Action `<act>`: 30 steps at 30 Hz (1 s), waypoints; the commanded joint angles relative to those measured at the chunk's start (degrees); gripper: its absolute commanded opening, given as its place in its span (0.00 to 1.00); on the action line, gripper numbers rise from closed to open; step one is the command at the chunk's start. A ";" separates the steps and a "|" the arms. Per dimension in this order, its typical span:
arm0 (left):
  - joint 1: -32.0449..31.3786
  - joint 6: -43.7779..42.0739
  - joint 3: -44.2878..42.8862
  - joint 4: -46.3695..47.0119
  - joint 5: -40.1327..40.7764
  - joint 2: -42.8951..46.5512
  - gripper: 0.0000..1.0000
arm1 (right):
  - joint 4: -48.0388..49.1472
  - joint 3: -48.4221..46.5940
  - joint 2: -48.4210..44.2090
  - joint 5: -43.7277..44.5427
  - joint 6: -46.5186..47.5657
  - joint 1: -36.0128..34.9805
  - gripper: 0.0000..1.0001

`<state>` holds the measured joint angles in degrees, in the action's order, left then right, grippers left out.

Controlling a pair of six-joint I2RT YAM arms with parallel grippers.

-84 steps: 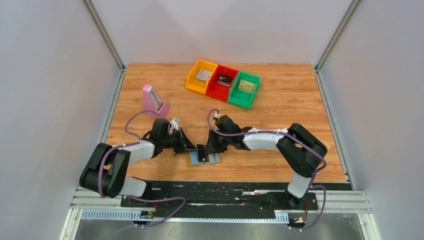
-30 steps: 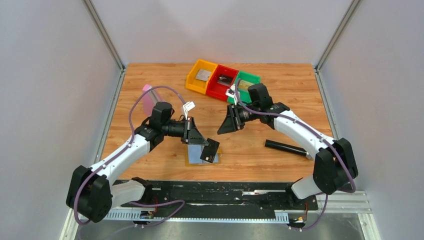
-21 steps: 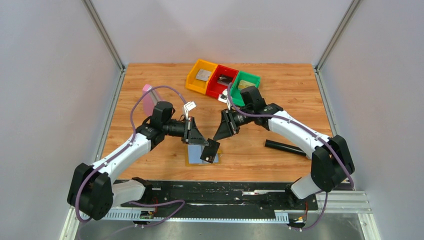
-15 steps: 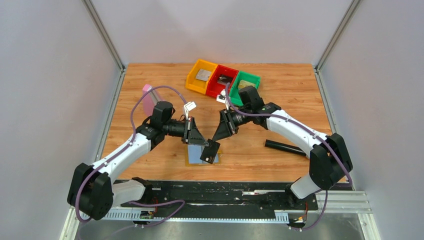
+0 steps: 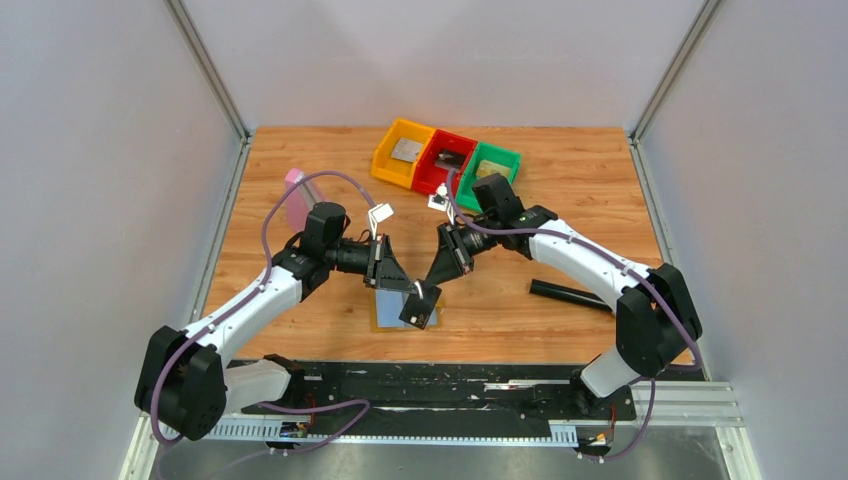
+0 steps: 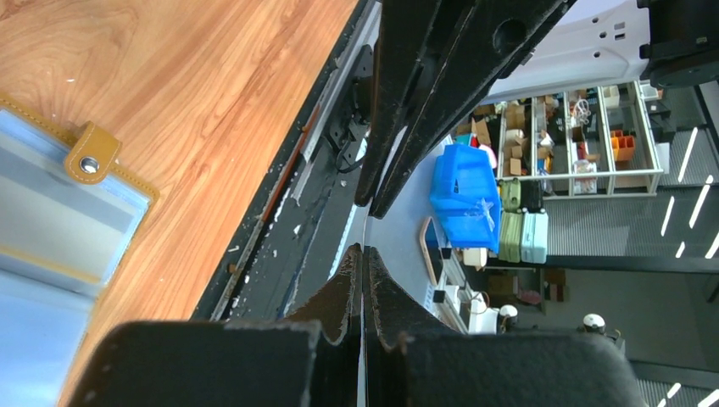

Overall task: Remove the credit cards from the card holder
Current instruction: Remove the credit card from the card holder.

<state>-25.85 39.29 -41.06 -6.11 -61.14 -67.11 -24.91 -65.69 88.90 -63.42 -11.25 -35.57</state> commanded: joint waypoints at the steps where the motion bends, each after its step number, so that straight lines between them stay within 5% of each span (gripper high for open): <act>1: -0.26 -0.37 -1.61 2.48 -0.84 0.66 0.00 | 0.33 -1.26 -0.42 -3.46 2.15 -0.42 0.00; 4: -0.26 -0.63 -1.89 1.43 -0.23 0.70 0.06 | 1.15 -1.05 -1.39 -3.53 1.50 -0.37 0.00; 7: -0.25 -3.52 -3.64 -2.54 2.80 0.59 0.42 | 1.70 -0.72 -2.66 -1.69 0.68 -0.33 0.00; 10: -0.26 -6.35 -6.53 -8.42 7.10 0.72 0.62 | 2.17 -0.20 -3.09 -0.10 -0.82 0.19 0.00; 13: -0.13 -9.21 -9.08 -13.81 11.20 0.93 0.95 | 2.71 0.56 -3.18 1.64 -2.72 1.47 0.00; 21: 0.29 -16.91 -15.24 -27.38 30.50 3.30 1.00 | 6.15 -2.61 -0.11 11.80 -11.29 8.08 0.00; 30: 0.27 -20.95 -16.33 -33.53 47.43 10.98 1.00 | 14.54 -13.98 11.83 37.43 -26.55 12.51 0.00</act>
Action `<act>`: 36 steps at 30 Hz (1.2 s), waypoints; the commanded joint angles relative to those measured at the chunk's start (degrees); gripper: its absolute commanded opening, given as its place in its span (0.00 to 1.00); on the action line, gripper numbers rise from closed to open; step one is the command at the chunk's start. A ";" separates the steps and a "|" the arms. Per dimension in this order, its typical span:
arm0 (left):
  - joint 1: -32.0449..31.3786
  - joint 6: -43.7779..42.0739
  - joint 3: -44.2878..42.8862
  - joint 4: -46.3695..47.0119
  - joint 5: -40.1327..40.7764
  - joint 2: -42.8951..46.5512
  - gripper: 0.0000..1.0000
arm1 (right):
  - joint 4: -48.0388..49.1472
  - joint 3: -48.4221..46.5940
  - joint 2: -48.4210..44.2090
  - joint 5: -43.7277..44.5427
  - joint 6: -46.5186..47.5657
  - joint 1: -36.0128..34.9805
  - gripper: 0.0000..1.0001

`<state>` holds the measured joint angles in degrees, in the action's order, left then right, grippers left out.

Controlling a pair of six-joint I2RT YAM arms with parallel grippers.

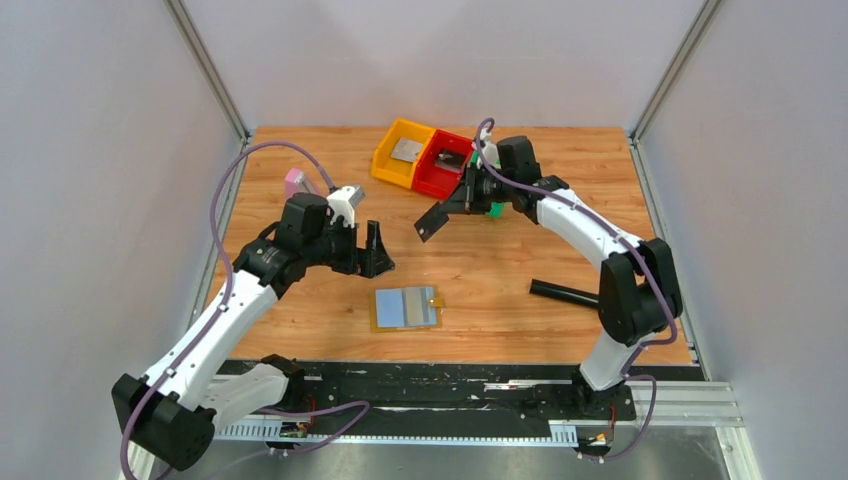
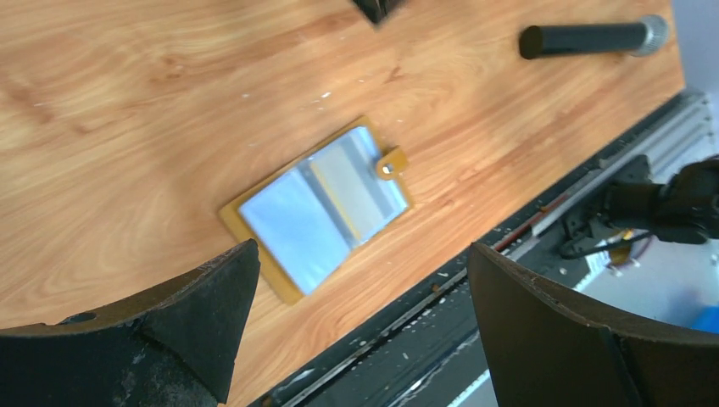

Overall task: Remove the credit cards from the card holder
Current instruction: Remove the credit card from the card holder, then place the credit card in the storage box.

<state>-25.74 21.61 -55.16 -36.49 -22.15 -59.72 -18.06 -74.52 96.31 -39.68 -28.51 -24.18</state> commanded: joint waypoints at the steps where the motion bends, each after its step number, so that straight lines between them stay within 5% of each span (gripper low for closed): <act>1: 0.16 -2.94 -1.80 -2.97 9.12 4.51 1.00 | 9.35 -6.24 5.94 15.91 -9.97 1.39 0.00; 14: 0.16 -3.06 -1.98 -2.27 5.75 5.49 1.00 | 17.35 -22.23 22.20 39.18 -18.97 2.89 0.00; 36: -0.02 -3.16 -1.93 -3.32 5.63 5.69 1.00 | 21.53 -31.25 34.46 45.29 -26.51 3.96 0.00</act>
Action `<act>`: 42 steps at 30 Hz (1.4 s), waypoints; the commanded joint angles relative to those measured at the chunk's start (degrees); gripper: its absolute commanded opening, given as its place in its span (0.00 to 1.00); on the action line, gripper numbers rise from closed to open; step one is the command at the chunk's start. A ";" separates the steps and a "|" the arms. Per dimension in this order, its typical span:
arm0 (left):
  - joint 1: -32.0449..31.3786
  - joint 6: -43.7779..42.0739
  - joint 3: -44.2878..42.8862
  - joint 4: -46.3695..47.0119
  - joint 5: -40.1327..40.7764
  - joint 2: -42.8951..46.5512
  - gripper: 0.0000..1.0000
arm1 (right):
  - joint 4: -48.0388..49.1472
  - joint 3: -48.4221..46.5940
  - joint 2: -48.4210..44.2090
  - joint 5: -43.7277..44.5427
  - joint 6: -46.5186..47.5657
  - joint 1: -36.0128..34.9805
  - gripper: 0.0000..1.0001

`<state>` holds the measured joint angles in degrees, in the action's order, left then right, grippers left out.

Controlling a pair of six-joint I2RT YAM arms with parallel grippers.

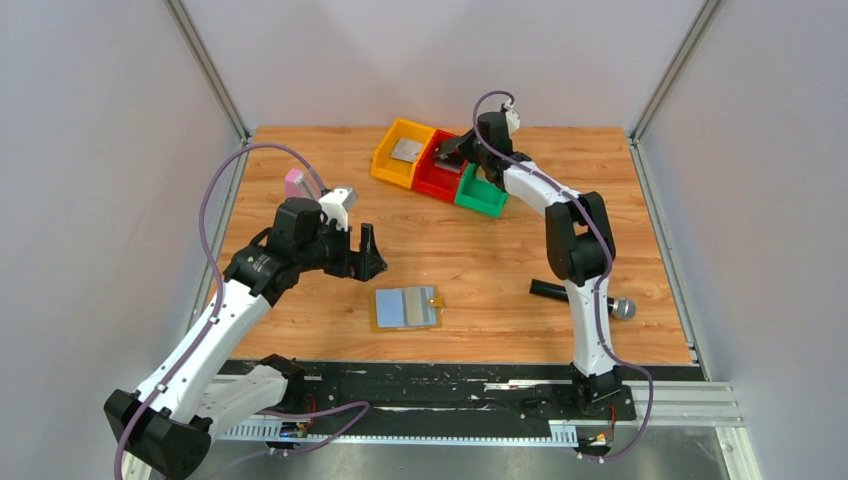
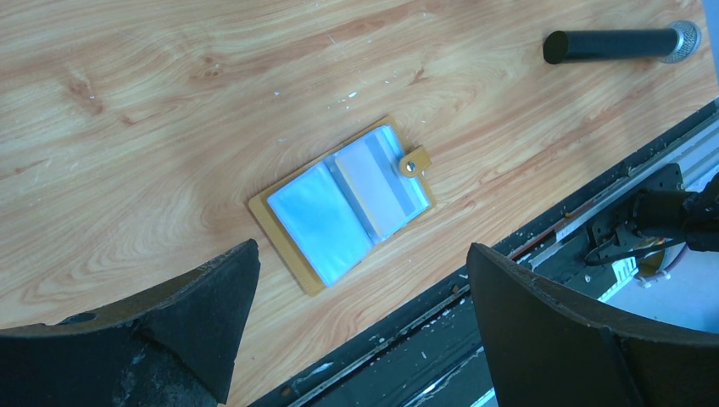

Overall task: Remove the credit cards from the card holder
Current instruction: Place the credit card in the storage box.

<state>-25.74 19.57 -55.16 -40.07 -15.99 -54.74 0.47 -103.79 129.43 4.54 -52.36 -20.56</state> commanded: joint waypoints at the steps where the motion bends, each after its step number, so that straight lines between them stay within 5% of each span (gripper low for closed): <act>1: -0.02 -1.12 -1.95 0.33 -0.58 0.63 1.00 | 3.12 -1.95 1.66 1.05 -2.92 0.30 0.00; 28: -0.02 -1.12 -2.06 -0.22 -0.20 -0.43 1.00 | 8.48 -3.75 7.19 4.54 -3.98 0.52 0.00; 42: -0.02 -1.08 -2.02 -0.45 -0.01 -0.46 1.00 | 6.05 -5.81 7.27 6.84 -1.38 0.56 0.19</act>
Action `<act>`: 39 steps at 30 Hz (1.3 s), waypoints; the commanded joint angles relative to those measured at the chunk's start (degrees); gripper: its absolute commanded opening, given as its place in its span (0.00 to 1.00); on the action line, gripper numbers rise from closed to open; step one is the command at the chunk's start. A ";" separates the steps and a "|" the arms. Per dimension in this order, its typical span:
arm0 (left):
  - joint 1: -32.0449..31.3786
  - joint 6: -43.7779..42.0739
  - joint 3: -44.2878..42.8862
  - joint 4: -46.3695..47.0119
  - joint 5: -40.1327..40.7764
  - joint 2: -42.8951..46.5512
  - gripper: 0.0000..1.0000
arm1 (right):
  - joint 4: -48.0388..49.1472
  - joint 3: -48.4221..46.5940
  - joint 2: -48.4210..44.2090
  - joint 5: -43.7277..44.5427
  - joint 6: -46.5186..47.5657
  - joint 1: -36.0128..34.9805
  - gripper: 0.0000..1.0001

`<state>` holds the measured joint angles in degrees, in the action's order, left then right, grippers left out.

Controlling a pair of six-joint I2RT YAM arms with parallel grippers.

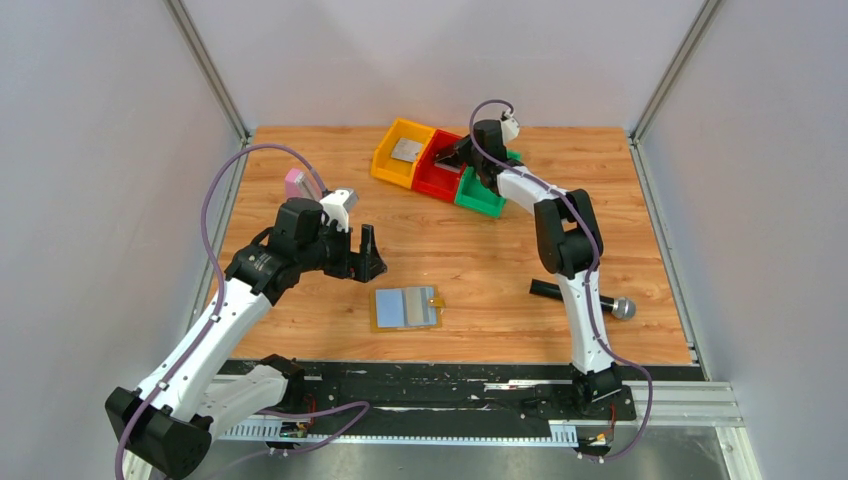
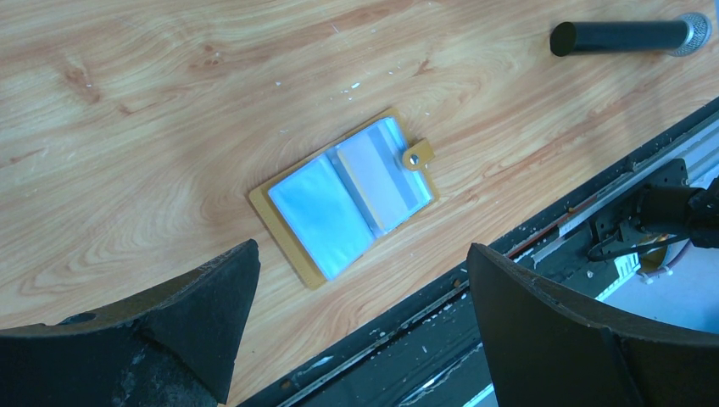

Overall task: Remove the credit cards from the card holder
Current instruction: Place the credit card in the storage box.

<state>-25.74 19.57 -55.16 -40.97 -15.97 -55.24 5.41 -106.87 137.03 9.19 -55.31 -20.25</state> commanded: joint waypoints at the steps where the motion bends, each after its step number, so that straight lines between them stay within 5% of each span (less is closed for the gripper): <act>1: -0.02 -1.11 -2.05 0.39 0.01 0.05 1.00 | 1.05 -2.81 -0.74 2.78 1.94 0.29 0.19; 16: -0.02 0.31 -2.26 -0.88 4.42 0.08 1.00 | -5.17 -6.12 -7.14 -0.01 12.54 0.27 0.19; 30: 0.05 7.37 3.63 5.13 -5.90 -2.91 0.90 | -10.12 30.64 -38.38 -12.06 15.27 -6.51 0.26; 39: 0.12 13.79 12.46 13.96 -5.19 -3.07 0.84 | -12.65 45.19 -46.41 -17.87 12.31 -19.01 0.31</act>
<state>-25.74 29.23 -46.35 -33.67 -20.78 -59.24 -6.17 -65.36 92.03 -4.03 -41.50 -35.27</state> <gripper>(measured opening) 0.852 0.297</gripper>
